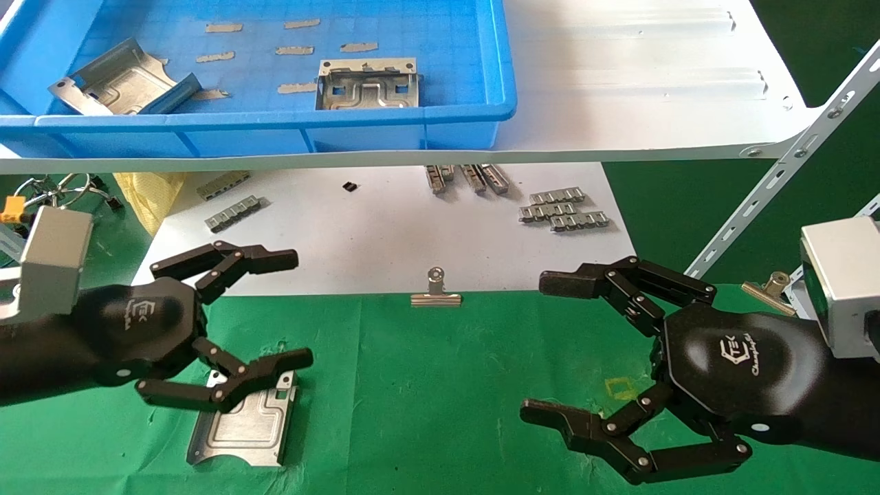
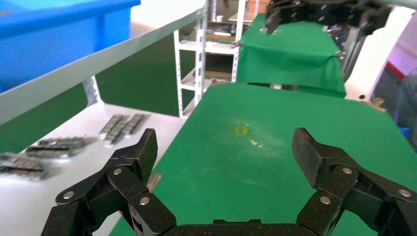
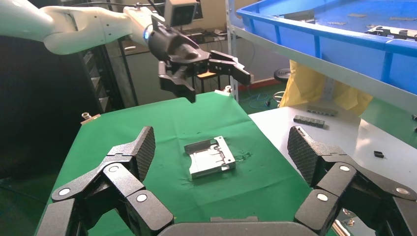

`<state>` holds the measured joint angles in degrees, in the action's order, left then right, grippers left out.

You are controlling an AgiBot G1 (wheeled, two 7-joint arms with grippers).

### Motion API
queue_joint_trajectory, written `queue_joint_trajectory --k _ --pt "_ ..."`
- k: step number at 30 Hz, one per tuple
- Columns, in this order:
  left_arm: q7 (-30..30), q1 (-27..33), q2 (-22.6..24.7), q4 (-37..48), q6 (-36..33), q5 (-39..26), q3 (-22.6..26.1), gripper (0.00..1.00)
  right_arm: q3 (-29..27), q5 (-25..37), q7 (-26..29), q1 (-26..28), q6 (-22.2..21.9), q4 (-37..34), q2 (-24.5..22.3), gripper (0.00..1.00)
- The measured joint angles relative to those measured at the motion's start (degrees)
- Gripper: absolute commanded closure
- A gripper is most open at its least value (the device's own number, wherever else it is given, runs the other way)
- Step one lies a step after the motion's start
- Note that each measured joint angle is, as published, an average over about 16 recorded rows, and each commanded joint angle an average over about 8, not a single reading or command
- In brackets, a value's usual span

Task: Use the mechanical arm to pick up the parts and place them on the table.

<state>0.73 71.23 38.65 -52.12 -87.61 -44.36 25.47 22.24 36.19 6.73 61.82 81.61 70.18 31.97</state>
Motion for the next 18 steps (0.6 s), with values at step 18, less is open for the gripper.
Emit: queue_joint_trajectory --k 18 --pt "-10.1 -8.7 -3.2 -19.2 1.7 2.3 -8.4 0.00 0.0 0.0 0.0 0.0 0.0 0.0 0.0 0.00"
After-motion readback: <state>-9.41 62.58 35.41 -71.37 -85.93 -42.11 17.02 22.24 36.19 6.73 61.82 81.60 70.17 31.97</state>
